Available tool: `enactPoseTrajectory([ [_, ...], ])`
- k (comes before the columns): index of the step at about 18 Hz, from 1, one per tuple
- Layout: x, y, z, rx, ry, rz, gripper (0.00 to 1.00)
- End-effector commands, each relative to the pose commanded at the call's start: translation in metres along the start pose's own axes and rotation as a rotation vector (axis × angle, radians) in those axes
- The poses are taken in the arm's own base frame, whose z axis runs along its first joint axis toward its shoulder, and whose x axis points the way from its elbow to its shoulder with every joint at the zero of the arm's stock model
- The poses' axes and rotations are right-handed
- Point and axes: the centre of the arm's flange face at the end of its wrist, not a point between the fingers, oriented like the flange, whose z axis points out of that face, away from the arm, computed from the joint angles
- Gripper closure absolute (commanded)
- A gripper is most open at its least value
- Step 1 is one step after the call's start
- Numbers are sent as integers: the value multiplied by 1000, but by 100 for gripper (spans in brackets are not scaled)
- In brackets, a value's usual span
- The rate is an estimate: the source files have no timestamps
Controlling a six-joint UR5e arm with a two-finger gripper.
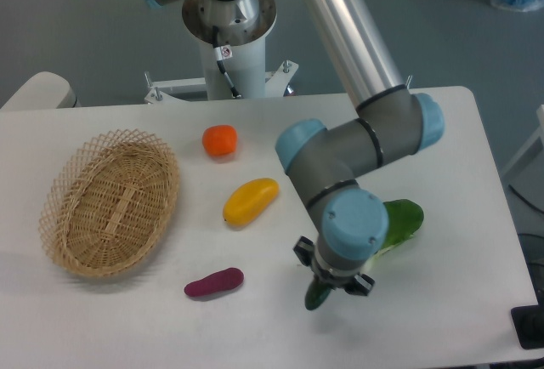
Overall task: Place the cucumber on the table
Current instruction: 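Carry the held green cucumber toward the yellow fruit and lower it, then set the cucumber upright on the table and open the gripper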
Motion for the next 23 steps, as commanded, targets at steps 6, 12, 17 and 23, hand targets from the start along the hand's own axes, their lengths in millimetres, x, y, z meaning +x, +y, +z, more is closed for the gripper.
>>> enactPoseTrajectory([
  [6,44,-1,31,9,-21,-37,92],
  [12,49,2,43,-29,-43,-25,78],
  [17,45,9,33,-25,-47,37,22],
  [23,30,32,11,-7,-67,60,0],
])
